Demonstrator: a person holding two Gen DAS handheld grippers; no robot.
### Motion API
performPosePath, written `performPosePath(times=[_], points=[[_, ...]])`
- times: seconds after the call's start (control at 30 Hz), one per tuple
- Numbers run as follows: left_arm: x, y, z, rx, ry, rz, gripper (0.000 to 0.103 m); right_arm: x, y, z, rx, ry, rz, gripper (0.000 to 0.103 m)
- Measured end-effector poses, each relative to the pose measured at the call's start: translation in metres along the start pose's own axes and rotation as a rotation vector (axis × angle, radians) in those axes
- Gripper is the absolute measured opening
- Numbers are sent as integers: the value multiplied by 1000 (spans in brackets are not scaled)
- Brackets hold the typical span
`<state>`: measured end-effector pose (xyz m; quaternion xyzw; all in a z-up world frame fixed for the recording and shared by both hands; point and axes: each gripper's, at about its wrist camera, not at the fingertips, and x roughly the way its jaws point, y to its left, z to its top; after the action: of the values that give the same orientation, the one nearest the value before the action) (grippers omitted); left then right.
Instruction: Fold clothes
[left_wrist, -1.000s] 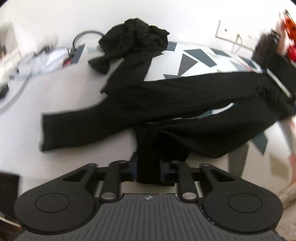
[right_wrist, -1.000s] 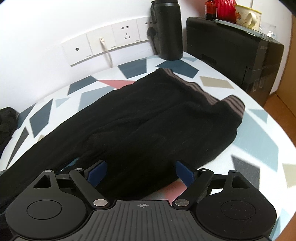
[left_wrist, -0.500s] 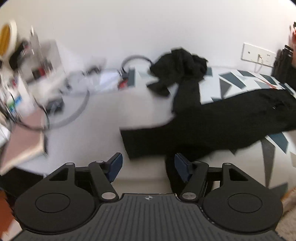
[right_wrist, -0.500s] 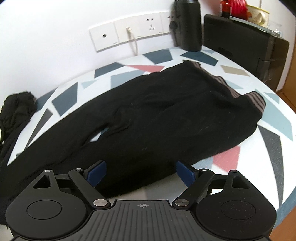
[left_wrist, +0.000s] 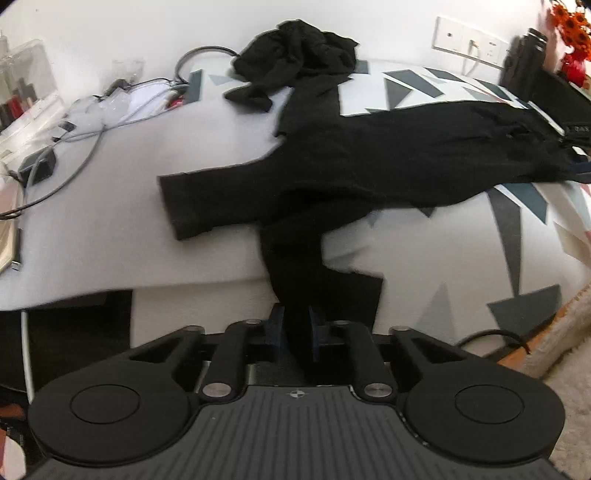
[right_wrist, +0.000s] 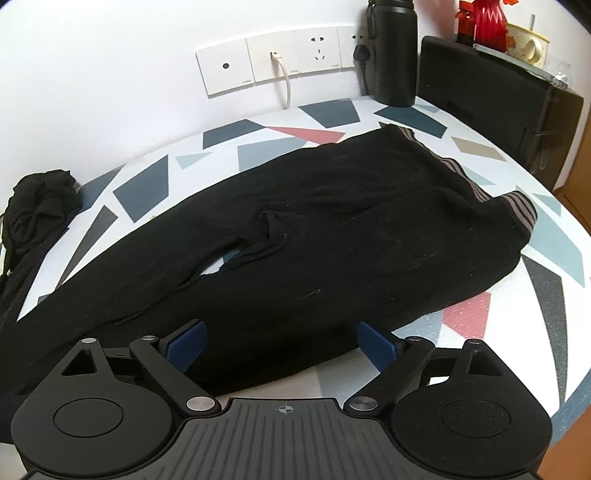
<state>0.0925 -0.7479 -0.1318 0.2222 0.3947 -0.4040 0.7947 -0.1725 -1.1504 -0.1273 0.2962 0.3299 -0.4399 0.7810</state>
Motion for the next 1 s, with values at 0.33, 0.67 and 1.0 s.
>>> performPosePath(times=[0.33,0.67,1.0], points=[[-58,37,21,68,-256,288,14,2,12,-8,-15,12,14,88],[-26,39,1,-230,-121,-49,78,2,33,-25,-165,53,-41,93],[10,-25,28,-137,-60,-262,95,-4,67,-50,-402,96,-61,102]])
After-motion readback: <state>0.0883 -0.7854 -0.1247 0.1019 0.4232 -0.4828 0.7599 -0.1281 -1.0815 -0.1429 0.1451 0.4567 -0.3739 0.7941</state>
